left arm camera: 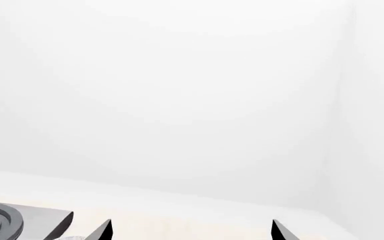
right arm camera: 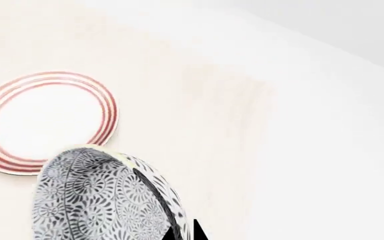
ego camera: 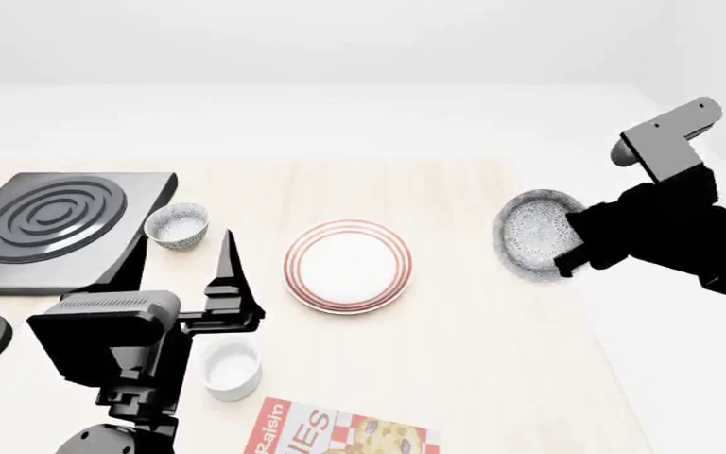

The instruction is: Pick the akita bowl next to the cookies box and place it on the plate.

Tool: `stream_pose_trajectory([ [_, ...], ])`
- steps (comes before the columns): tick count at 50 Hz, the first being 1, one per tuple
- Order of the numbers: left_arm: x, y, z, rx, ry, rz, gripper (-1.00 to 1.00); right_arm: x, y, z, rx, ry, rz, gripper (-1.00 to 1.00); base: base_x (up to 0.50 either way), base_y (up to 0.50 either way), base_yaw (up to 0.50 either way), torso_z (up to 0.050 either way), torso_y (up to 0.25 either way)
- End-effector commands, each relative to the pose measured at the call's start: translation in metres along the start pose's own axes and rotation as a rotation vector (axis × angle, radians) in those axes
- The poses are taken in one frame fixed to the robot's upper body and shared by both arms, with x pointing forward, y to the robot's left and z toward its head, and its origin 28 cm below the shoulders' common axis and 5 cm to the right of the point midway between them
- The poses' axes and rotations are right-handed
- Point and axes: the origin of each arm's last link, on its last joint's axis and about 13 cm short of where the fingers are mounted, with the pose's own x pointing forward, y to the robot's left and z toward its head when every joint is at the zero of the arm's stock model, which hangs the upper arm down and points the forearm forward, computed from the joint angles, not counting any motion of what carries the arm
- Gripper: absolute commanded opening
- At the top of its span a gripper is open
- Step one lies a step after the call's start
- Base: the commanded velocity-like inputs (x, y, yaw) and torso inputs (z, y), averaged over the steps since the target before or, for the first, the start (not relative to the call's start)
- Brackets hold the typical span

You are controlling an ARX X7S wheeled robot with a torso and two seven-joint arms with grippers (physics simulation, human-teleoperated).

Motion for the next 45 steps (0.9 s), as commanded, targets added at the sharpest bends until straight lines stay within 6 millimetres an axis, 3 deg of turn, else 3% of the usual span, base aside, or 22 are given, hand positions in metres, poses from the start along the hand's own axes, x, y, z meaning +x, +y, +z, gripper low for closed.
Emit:
stream_pose_trajectory([
  [1,0.002,0.003,-0.001,0.004,0.009,0.012,1.0,0.057,0.005,0.049,0.053,-0.195,0.006,-1.0,0.0,0.0,0.0,0.0,0.0],
  [9,0.006,0.007,-0.001,0.014,0.002,0.031,1.0,0.113,0.024,0.08,0.106,-0.278,0.092,-1.0,0.0,0.0,0.0,0.0,0.0],
  [16,0.008,0.012,-0.002,0.025,0.009,0.039,1.0,0.135,0.054,0.076,0.267,-0.307,0.186,-1.0,0.0,0.0,0.0,0.0,0.0],
  [26,0.003,0.025,0.001,0.047,0.009,0.087,1.0,0.148,0.093,0.08,0.429,-0.315,0.303,-1.0,0.0,0.0,0.0,0.0,0.0],
  [45,-0.011,0.034,0.005,0.052,0.032,0.15,1.0,0.152,0.122,0.077,0.706,-0.259,0.395,-1.0,0.0,0.0,0.0,0.0,0.0],
])
